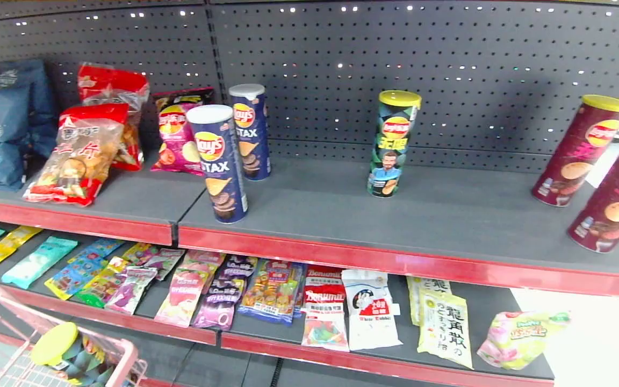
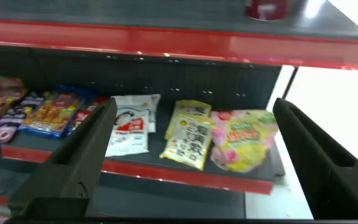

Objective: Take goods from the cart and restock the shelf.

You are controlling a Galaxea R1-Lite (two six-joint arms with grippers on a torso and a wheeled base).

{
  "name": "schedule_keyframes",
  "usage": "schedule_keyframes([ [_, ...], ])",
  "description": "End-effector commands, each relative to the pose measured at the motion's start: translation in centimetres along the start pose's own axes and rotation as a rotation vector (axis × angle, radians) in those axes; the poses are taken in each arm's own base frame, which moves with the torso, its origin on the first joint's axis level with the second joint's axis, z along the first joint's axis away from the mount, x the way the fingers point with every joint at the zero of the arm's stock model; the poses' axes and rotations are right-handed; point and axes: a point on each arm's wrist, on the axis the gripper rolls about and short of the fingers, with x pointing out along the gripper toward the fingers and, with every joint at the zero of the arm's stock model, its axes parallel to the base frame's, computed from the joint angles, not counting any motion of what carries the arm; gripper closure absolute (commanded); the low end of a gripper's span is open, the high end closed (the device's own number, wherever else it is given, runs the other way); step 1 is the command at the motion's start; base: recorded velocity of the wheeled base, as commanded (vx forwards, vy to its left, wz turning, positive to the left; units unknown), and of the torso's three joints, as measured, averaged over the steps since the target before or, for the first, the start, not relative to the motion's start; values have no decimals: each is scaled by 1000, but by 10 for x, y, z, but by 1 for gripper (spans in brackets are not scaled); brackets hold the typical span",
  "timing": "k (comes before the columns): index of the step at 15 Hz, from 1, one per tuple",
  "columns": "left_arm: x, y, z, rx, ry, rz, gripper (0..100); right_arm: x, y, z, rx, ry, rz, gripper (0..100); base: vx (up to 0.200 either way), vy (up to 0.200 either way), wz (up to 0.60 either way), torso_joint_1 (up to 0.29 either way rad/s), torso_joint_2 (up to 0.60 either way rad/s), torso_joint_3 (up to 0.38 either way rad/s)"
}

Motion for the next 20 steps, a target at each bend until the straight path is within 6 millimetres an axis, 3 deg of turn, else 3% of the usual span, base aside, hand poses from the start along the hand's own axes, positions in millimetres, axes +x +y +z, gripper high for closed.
schedule_keyframes([
  [1, 0, 0, 0, 0, 0, 0, 0, 0, 0, 0, 0, 1, 1, 0, 0, 0, 600, 7, 7, 7],
  [8, 0, 0, 0, 0, 0, 0, 0, 0, 0, 0, 1, 1, 1, 0, 0, 0, 600, 4, 6, 2],
  [20, 0, 0, 0, -1, 0, 0, 0, 0, 0, 0, 3, 1, 1, 0, 0, 0, 0, -169, 459, 284],
])
